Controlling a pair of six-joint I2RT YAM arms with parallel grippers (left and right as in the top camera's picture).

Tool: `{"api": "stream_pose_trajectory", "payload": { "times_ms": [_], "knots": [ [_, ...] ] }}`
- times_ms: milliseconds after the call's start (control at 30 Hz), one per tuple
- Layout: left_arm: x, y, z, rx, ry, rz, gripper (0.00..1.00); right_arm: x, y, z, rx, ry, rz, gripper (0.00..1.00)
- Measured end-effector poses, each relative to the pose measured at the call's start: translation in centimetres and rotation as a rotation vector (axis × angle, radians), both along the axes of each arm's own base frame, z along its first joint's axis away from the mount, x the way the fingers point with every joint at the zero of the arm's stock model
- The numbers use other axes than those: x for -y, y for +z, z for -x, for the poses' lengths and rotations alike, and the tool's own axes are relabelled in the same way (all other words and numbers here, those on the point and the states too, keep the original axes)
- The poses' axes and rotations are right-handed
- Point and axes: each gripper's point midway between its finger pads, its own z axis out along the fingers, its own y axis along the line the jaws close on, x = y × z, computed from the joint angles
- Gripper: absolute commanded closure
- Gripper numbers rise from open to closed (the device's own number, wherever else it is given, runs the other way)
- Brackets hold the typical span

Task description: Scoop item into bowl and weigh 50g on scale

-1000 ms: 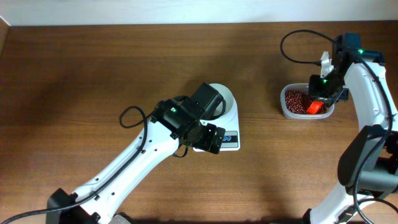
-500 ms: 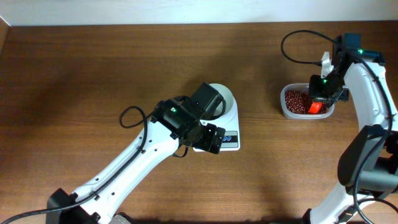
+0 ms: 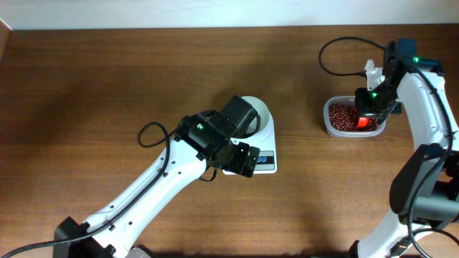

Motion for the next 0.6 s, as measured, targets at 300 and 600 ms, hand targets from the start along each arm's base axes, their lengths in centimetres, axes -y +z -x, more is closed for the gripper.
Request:
{"api": "stream_pose_trajectory", "payload": {
  "times_ms": [300,600],
  "knots": [
    [0.0,0.0,0.0,0.000,0.000,0.000,0.01,0.3,-1.3,-0.1,0.013,-0.011,0.018,0.76],
    [0.0,0.0,0.0,0.000,0.000,0.000,0.01,0.5,-1.2,-0.3,0.024,-0.013,0.029,0.74]
  ]
}}
